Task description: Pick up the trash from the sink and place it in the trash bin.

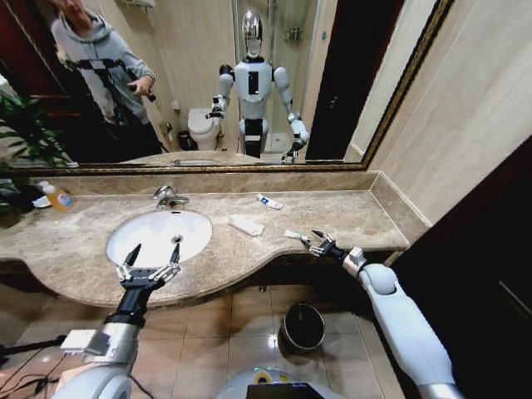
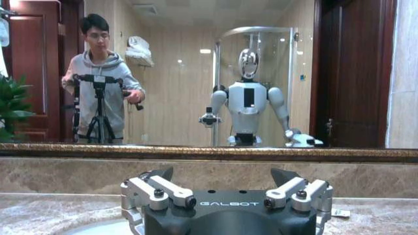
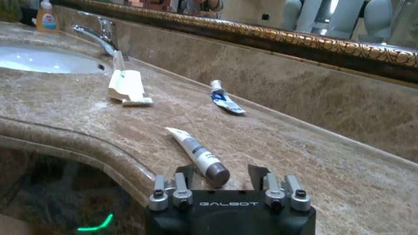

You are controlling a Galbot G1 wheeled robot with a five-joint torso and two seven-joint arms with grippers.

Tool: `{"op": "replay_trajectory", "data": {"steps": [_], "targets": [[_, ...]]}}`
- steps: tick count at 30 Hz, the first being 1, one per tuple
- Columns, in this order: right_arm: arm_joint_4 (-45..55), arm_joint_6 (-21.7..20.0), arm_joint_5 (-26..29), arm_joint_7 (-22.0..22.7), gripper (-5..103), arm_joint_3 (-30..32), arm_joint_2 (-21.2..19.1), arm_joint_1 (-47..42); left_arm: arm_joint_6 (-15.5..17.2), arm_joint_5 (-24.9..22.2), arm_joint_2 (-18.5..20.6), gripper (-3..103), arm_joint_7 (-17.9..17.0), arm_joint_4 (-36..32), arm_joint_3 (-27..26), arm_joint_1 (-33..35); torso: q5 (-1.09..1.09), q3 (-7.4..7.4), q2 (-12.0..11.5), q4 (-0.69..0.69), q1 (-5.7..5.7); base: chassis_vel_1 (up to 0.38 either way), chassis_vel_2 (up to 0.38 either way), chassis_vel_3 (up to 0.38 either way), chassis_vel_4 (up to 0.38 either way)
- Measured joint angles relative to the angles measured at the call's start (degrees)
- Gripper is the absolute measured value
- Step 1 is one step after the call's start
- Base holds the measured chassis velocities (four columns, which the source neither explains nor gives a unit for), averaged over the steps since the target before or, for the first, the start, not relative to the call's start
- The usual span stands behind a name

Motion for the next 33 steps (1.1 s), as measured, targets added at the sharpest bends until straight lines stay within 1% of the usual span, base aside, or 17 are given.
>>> {"op": "replay_trajectory", "data": {"steps": [1, 2, 4, 5, 7, 9, 10, 11, 12, 13, 16, 17, 25, 29, 30, 32, 33], "targets": [[0.42, -0.04, 0.28, -0.02, 54, 0.09, -0.08, -0.42, 0.00, 0.00, 0.00, 100, 0.00, 0.00, 0.00, 0.00, 0.01, 0.00, 0.00, 0.00, 0.00, 0.000, 0.000, 0.000, 0.000], [0.42, -0.04, 0.28, -0.02, 54, 0.09, -0.08, -0.42, 0.00, 0.00, 0.00, 100, 0.00, 0.00, 0.00, 0.00, 0.01, 0.00, 0.00, 0.00, 0.00, 0.000, 0.000, 0.000, 0.000], [1.17, -0.08, 0.86, -0.04, 46, 0.19, -0.26, -1.17, 0.00, 0.00, 0.00, 100, 0.00, 0.00, 0.00, 0.00, 0.01, 0.01, 0.00, 0.00, 0.00, 0.000, 0.000, 0.000, 0.000], [1.17, -0.08, 0.86, -0.04, 46, 0.19, -0.26, -1.17, 0.00, 0.00, 0.00, 100, 0.00, 0.00, 0.00, 0.00, 0.01, 0.01, 0.00, 0.00, 0.00, 0.000, 0.000, 0.000, 0.000], [2.09, -0.09, 1.51, -0.05, 38, 0.32, -0.60, -2.03, 0.00, 0.00, 0.00, 100, 0.00, 0.00, 0.00, 0.00, 0.00, 0.01, 0.00, -0.01, 0.00, 0.000, 0.000, 0.000, 0.000], [2.46, -0.09, 1.75, -0.05, 35, 0.37, -0.72, -2.28, 0.00, 0.00, 0.00, 100, 0.00, 0.00, 0.00, 0.00, 0.00, 0.01, 0.00, 0.00, 0.00, 0.000, 0.000, 0.000, 0.000], [2.63, -0.09, 1.87, -0.05, 35, 0.41, -0.77, -2.40, 0.00, 0.00, 0.00, 100, 0.00, 0.00, 0.00, 0.00, 0.00, 0.01, 0.00, 0.00, 0.00, 0.000, 0.000, 0.000, 0.000], [3.42, -0.14, 2.25, -0.03, 27, 0.59, -0.91, -2.88, 0.00, 0.00, 0.00, 100, 0.00, 0.00, 0.00, 0.00, 0.00, 0.01, 0.00, 0.00, 0.00, 0.000, 0.000, 0.000, 0.000], [3.80, -0.18, 2.42, -0.02, 27, 0.67, -0.95, -3.12, 0.00, 0.00, 0.00, 100, 0.00, 0.00, 0.00, 0.00, -0.01, 0.01, 0.00, 0.00, 0.00, 0.000, 0.000, 0.000, 0.000], [4.23, -0.24, 2.60, 0.00, 23, 0.78, -0.98, -3.43, 0.00, 0.00, 0.00, 100, 0.00, 0.00, 0.00, 0.00, -0.01, 0.01, 0.00, 0.00, 0.01, 0.000, 0.000, 0.000, 0.000], [4.69, -0.28, 2.74, 0.06, 19, 0.94, -0.99, -3.77, 0.00, 0.00, 0.00, 100, 0.00, 0.00, 0.00, 0.00, 0.00, 0.01, 0.00, -0.01, 0.01, 0.000, 0.000, 0.000, 0.000], [5.15, -0.31, 2.98, 0.16, 16, 1.15, -0.99, -4.13, 0.00, 0.00, 0.00, 100, 0.00, 0.00, 0.00, 0.00, 0.00, 0.01, 0.00, 0.00, 0.01, 0.000, 0.000, 0.000, 0.000], [6.93, -0.36, 4.03, 0.47, 16, 2.42, -1.15, -5.84, 0.00, 0.00, 0.00, 100, 0.00, 0.00, 0.00, 0.00, 0.00, 0.01, 0.00, 0.00, 0.01, 0.000, 0.000, 0.000, 0.000], [9.11, -0.36, 5.14, 0.85, 16, 4.03, -0.84, -8.16, 0.00, 0.00, 0.00, 100, 0.00, 0.00, 0.00, 0.00, -0.01, 0.00, 0.00, 0.00, 0.01, 0.000, 0.000, 0.000, 0.000], [11.05, -0.30, 6.79, 1.28, 16, 5.42, 0.20, -11.07, 0.00, 0.00, 0.00, 100, 0.00, 0.00, 0.00, 0.00, 0.00, 0.00, 0.00, 0.00, 0.01, 0.000, 0.000, 0.000, 0.000], [11.66, -0.30, 7.78, 1.59, 16, 5.75, 0.59, -12.07, 0.00, 0.00, 0.00, 100, 0.00, 0.00, 0.00, 0.00, -0.01, 0.00, 0.00, 0.00, 0.01, 0.000, 0.000, 0.000, 0.000], [13.37, -0.36, 10.59, 2.96, 16, 6.22, 1.32, -14.33, 0.00, 0.00, 0.00, 100, 0.00, 0.00, 0.00, 0.00, 0.01, 0.00, 0.00, 0.00, 0.01, 0.000, 0.000, 0.000, 0.000]]}}
